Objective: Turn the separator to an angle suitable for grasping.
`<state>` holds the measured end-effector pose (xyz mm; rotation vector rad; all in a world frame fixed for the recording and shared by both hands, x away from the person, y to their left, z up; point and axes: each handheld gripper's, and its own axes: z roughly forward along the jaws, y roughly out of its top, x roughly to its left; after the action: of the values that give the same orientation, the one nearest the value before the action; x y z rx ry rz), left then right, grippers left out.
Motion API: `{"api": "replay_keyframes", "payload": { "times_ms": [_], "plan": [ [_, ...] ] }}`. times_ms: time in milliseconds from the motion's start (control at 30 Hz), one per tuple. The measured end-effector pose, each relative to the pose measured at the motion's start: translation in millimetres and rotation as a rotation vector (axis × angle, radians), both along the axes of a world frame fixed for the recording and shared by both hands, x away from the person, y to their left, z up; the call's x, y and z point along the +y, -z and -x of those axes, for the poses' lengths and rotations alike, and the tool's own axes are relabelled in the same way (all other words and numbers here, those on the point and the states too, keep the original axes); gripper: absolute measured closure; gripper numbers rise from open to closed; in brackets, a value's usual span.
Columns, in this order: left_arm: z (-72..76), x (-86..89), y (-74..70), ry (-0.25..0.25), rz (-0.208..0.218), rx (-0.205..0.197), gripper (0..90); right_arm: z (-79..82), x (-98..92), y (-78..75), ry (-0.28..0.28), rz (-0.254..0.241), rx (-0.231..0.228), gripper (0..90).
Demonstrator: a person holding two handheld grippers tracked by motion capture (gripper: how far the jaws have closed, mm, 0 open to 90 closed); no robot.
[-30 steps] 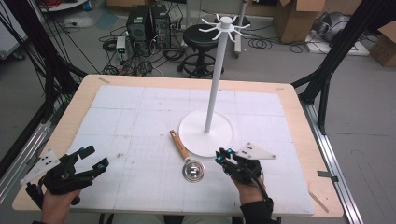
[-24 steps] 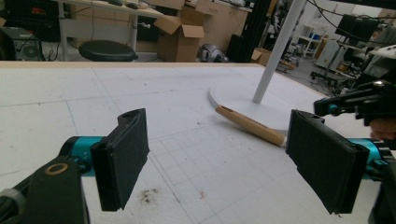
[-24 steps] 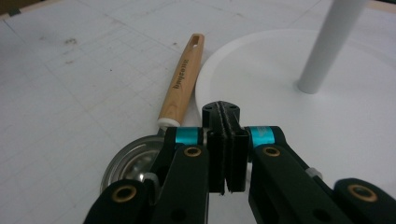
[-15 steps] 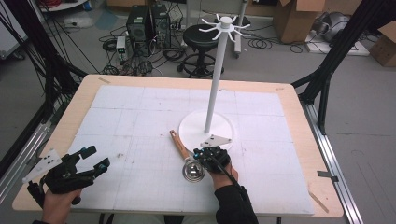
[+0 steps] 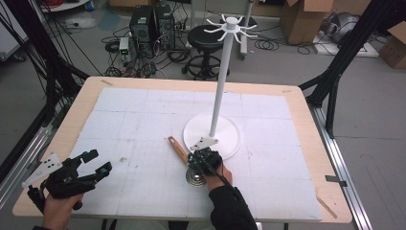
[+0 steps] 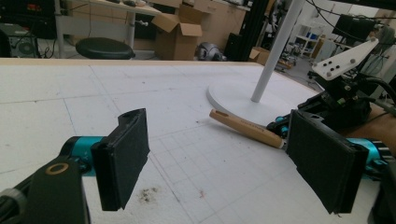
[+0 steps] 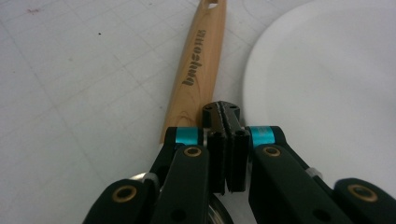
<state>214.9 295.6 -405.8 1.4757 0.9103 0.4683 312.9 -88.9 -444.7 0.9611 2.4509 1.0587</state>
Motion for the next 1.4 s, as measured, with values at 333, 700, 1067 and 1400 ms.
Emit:
{"api": "replay_keyframes", "payload": {
  "times_ms": [333, 700, 1067, 1400],
  "plan": [
    [-0.2, 1.6, 0.0, -0.004, -0.001, 0.001, 22.1, 7.2, 12.3, -0.3, -0.043, -0.012, 0.029, 88.7],
    [-0.1, 2.3, 0.3, -0.011, 0.000, 0.005, 22.1, 12.2, -2.3, -8.2, -0.026, 0.001, 0.012, 88.7],
    [0.2, 1.5, 0.1, -0.013, -0.002, 0.006, 22.2, 24.7, -29.1, -2.4, -0.041, -0.036, 0.069, 88.8],
    [0.2, 1.4, 0.2, -0.012, -0.006, 0.008, 22.2, 31.9, -23.9, -1.2, -0.148, -0.083, 0.127, 88.8]
  ]
}}
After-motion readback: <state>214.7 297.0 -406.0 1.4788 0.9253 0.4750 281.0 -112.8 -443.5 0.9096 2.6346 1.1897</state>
